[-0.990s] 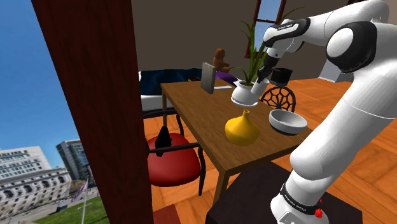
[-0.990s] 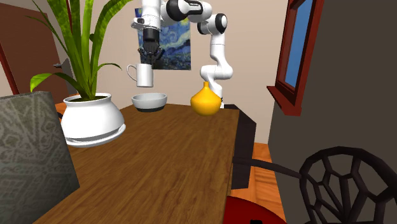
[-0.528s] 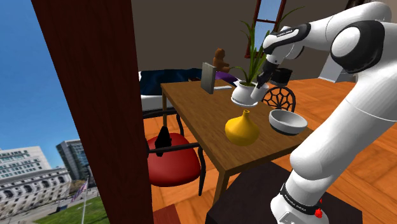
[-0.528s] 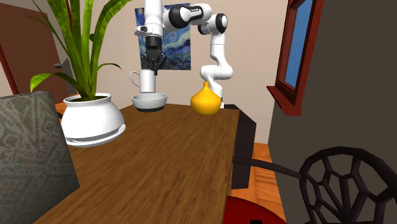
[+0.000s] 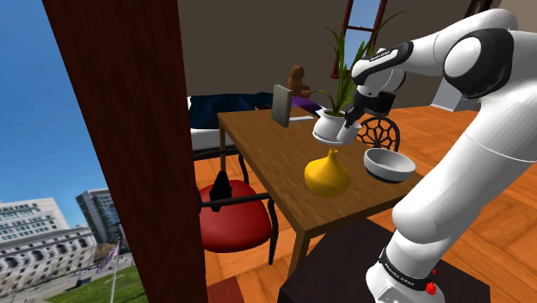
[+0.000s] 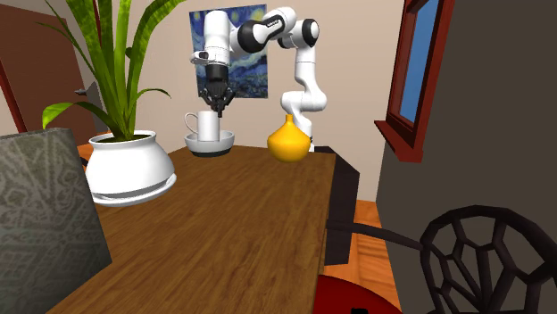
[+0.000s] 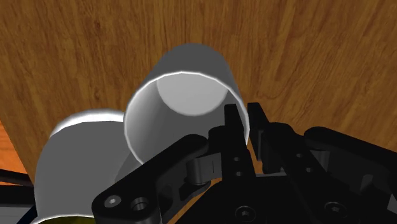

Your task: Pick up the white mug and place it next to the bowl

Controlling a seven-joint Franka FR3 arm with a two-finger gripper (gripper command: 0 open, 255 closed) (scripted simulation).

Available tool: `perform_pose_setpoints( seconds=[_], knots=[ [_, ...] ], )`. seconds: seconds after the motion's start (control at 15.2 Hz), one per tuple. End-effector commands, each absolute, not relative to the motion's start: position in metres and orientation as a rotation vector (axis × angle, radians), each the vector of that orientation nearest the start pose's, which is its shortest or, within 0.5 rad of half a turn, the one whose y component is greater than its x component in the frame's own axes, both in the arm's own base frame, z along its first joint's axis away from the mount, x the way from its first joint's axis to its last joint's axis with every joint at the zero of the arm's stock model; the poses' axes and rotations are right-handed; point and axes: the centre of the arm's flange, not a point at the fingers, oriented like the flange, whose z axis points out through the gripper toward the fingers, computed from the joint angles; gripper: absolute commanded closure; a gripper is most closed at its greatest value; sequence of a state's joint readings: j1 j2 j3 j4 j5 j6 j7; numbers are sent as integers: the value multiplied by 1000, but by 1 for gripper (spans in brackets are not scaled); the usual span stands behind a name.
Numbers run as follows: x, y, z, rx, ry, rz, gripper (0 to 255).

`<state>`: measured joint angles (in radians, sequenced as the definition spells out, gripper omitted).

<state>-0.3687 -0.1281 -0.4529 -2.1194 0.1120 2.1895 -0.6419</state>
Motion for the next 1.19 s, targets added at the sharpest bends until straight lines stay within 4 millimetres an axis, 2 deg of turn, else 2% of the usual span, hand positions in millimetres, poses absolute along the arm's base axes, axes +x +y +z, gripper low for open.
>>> perform_pose_setpoints(
  seconds=[0.0,1.12],
  knots=[
    [363,-394,471,-3106,372,-375,255],
    [363,-394,383,-3106,372,-375,255]
  ],
)
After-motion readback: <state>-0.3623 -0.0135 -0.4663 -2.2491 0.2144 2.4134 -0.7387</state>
